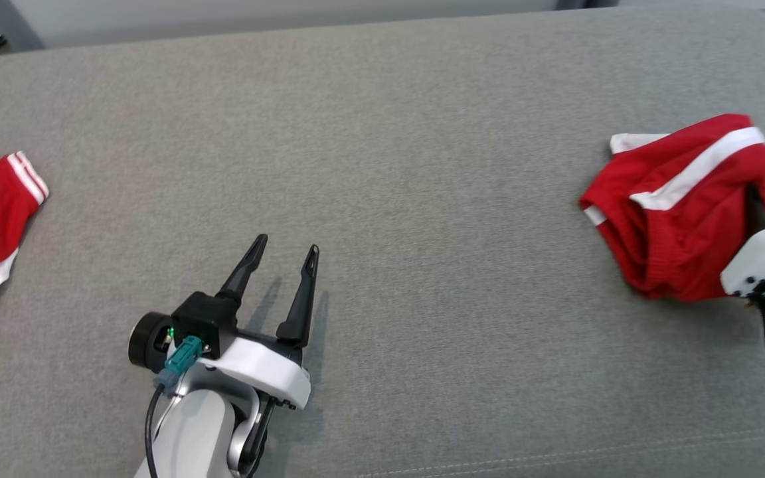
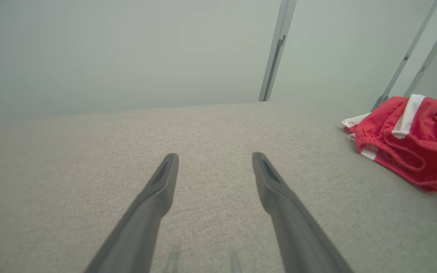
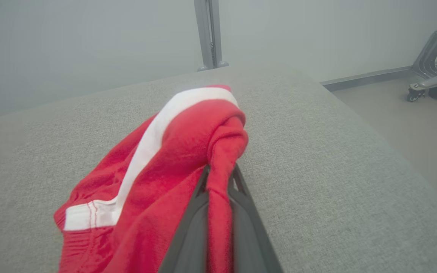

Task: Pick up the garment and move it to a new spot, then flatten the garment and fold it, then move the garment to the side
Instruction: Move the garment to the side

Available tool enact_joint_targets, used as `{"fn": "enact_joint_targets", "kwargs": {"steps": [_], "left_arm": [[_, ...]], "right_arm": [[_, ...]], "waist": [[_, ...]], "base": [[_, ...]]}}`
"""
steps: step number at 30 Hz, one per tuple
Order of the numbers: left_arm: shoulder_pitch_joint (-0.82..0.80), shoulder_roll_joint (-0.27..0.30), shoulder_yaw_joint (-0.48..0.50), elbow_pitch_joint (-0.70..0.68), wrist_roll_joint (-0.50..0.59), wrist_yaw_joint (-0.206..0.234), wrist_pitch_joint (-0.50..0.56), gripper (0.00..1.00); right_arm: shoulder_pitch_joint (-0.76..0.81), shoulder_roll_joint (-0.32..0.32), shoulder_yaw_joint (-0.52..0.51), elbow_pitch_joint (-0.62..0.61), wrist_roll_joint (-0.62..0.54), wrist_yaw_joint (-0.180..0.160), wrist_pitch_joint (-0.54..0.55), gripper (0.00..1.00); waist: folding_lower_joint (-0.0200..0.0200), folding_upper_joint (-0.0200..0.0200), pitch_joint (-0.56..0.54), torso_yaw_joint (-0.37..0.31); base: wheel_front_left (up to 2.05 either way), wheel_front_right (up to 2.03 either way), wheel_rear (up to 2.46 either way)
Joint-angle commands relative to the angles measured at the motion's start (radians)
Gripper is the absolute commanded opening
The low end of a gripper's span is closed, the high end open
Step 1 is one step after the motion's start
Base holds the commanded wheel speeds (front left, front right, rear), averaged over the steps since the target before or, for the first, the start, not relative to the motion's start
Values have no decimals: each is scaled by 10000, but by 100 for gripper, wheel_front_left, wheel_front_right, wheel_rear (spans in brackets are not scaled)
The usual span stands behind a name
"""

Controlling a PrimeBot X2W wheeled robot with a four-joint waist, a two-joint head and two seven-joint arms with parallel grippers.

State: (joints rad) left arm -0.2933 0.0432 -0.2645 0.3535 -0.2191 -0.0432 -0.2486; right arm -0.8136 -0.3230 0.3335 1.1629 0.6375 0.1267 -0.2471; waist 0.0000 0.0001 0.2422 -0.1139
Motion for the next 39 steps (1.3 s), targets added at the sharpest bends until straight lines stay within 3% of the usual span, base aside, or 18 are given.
{"fn": "enact_joint_targets", "kwargs": {"steps": [1,11,12,13,19,25,31,39], "left_arm": [[-411,70,322,-365,95,-45,-132,100],[-601,70,324,-634,227,-153,-132,100],[-598,70,328,-630,214,-147,-132,100],[-594,70,326,-629,210,-138,-132,100],[-571,70,315,-602,158,-64,-132,100],[-408,70,332,-480,37,38,-132,100],[-55,70,532,-354,-86,205,-132,100],[603,70,1025,-145,-117,413,-132,100]], "right_arm": [[-138,-189,-50,-15,-225,40,-144,0],[-910,-1024,-1933,834,-2148,40,-146,0],[-920,-1048,-2175,909,-2262,40,-146,44],[-912,-1095,-2389,963,-2430,40,-146,100],[-711,-1181,-3935,-18,-3855,40,-146,100],[267,94,-5226,-2798,-5141,40,-146,100],[1797,1316,-4918,-5112,-5302,40,-147,100],[3703,1855,-3869,-6471,-4577,40,-147,100]], "waist": [[0,-1,277,323],[0,-1,724,869],[0,-1,729,880],[0,-1,724,886],[0,-1,576,802],[0,-1,77,652],[0,-1,-612,579],[0,-1,-1474,700]], "base": [[0,0,0],[0,0,0],[0,0,0],[0,0,0],[0,0,0],[0,0,0],[0,0,0],[0,0,0]]}}
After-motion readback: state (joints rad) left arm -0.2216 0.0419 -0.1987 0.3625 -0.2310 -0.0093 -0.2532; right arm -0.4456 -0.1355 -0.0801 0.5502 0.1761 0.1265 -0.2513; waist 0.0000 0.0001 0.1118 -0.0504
